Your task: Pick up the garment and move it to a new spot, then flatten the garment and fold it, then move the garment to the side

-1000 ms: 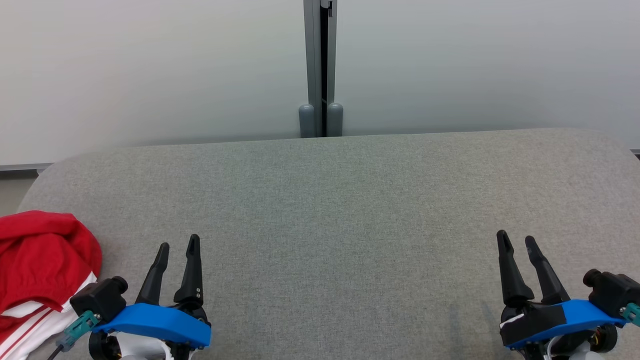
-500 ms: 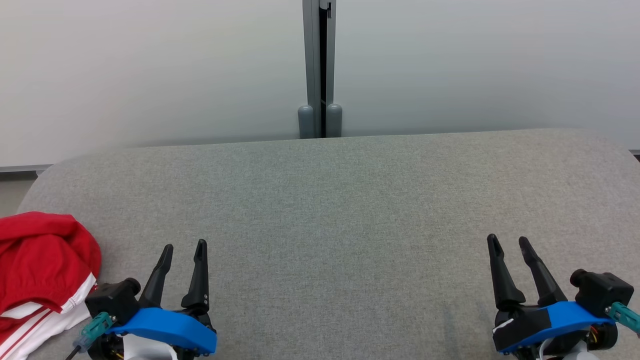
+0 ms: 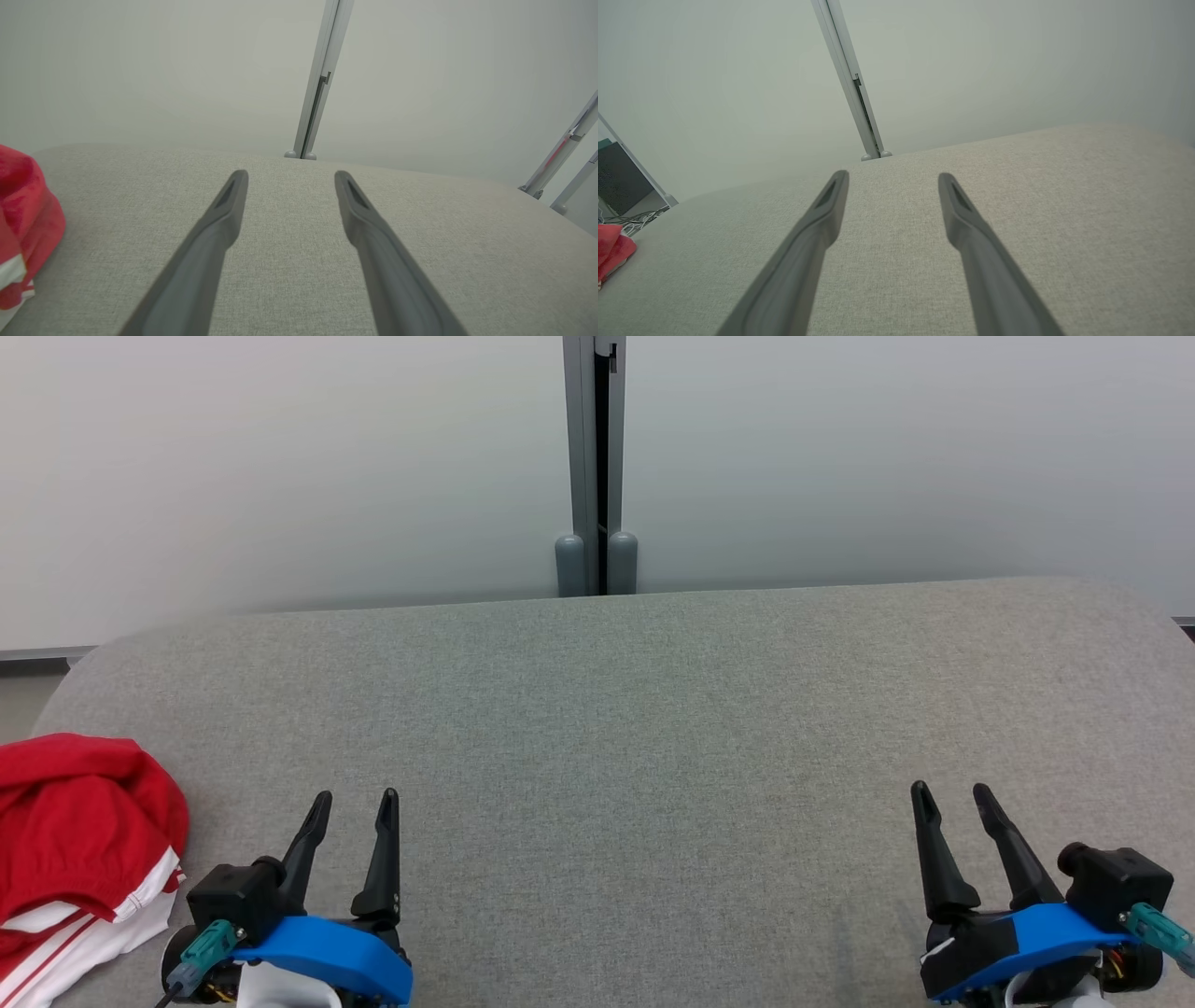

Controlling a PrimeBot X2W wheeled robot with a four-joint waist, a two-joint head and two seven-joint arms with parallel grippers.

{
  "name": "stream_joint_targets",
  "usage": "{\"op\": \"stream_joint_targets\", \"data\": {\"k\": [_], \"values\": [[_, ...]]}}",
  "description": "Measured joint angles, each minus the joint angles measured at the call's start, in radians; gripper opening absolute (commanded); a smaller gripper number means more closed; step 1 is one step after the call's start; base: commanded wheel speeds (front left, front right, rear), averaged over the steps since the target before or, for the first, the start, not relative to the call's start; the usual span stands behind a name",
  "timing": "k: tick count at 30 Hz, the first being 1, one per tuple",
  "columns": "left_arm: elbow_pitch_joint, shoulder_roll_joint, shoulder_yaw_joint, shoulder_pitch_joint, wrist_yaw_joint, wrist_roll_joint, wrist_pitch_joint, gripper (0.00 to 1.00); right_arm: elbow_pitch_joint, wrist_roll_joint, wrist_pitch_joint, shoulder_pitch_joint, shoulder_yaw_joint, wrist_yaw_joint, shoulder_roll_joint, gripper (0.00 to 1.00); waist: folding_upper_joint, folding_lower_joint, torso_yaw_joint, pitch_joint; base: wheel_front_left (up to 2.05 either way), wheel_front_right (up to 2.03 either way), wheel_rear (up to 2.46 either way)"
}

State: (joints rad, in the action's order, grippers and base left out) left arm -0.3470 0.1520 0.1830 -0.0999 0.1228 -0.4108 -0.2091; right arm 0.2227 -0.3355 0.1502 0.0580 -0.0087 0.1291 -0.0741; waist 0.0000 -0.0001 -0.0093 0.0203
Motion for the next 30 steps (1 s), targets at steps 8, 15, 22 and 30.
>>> {"op": "stream_joint_targets", "data": {"k": [8,15,22,30], "values": [[-0.025,0.005,0.017,-0.003,-0.003,0.052,-0.015,1.0,0.005,0.045,0.007,0.0,-0.002,0.0,0.002,1.0,0.0,0.0,0.001,0.0,0.0,0.0,0.0],[-0.043,0.008,0.025,-0.008,-0.012,0.09,-0.03,1.0,0.007,0.078,0.018,0.0,-0.002,0.0,0.004,1.0,0.0,0.0001,0.001,0.001,0.0,0.0,0.0],[-0.058,0.011,0.031,-0.012,-0.021,0.124,-0.041,1.0,0.009,0.116,0.027,-0.001,-0.003,0.0,0.006,1.0,0.0,0.0,0.003,0.001,0.0,0.0,0.0],[-0.066,0.016,0.039,-0.016,-0.031,0.154,-0.052,1.0,0.013,0.142,0.037,-0.002,-0.01,0.0,0.008,1.0,0.0,0.0,0.007,0.001,0.0,0.0,0.0]]}}
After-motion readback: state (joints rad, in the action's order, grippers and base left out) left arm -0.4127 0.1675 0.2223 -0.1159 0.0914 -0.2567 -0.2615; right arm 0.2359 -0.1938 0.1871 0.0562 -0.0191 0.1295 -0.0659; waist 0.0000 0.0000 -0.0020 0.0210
